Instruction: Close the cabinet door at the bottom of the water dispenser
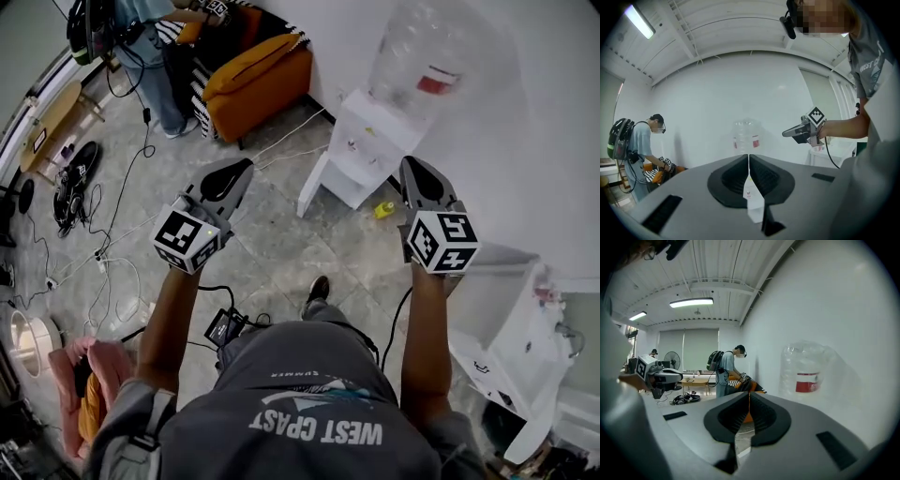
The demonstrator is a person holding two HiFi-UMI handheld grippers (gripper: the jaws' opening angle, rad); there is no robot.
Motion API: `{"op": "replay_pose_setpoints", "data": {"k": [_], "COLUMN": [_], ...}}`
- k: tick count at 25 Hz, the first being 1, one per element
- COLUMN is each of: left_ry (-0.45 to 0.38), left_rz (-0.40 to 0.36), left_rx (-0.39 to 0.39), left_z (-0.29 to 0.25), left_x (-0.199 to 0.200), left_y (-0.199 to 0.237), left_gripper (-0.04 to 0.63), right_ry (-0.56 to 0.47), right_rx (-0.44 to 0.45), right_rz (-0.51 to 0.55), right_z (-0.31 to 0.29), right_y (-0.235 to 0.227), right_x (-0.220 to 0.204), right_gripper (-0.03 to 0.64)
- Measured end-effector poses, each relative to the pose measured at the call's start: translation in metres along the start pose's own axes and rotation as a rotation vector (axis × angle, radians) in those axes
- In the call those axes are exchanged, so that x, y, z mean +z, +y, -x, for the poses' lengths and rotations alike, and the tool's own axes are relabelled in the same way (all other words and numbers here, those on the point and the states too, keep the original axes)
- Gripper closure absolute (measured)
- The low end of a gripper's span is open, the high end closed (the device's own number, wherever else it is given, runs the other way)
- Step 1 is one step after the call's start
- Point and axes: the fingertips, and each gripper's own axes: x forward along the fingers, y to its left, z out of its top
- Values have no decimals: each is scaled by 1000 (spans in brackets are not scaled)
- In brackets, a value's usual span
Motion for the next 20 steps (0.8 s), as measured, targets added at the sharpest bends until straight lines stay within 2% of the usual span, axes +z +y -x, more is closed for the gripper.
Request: {"op": "replay_pose_setpoints", "data": {"k": [9,20], "left_ry": [41,103], "left_rz": [-14,0], "left_rx": [37,7], "left_z": [-82,-160], "left_x": [7,-14], "left_y": [-3,5], "left_gripper": [572,572], "right_ry": [-17,-9], "right_rx": [36,4], "right_rz": [-41,-86], "right_z": [-33,-46], "right_y": [-78,-132], "right_x": [-5,-22], "right_gripper": [588,588]}}
